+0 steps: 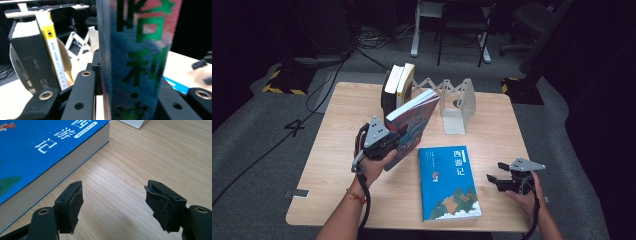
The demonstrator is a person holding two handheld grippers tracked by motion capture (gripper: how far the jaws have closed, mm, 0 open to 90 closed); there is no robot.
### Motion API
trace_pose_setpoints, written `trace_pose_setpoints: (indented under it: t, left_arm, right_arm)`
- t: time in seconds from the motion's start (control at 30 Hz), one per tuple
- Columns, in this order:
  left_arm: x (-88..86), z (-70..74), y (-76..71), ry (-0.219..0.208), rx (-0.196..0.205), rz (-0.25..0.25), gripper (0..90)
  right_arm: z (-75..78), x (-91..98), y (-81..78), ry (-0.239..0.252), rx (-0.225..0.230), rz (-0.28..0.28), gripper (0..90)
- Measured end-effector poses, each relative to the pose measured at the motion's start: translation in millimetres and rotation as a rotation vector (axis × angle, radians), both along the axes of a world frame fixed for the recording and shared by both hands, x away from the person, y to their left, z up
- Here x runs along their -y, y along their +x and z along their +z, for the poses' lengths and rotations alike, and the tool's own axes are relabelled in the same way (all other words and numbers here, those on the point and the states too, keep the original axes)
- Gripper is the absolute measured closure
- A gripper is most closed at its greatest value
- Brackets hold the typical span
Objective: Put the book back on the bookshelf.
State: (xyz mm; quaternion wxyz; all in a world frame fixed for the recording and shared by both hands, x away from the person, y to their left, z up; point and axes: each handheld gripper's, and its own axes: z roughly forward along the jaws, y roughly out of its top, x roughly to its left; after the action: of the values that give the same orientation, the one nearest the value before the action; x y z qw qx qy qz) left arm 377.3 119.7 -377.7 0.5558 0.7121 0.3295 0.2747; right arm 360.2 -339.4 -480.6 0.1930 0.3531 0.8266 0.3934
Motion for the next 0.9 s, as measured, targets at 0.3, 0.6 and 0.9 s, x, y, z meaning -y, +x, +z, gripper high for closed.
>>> trace_pose_setpoints:
  t: [0.3,0.6,0.9]
  left_arm:
    - [18.0,2.5,34.6,-0.008,0.008,0.056,74.1]
    - [45.9,-4.2,70.0,0.032,-0.024,0.095,74.0]
    - [55.7,-14.6,89.0,0.026,-0.016,0.144,74.0]
  right_arm:
    - [0.2,2.4,0.4,0.009,-0.002,-0.002,30.5]
    - [-1.0,4.6,0.7,0.01,-0.001,-0.003,30.5]
    - [-2.0,3.1,0.5,0.007,-0.006,0.007,31.0]
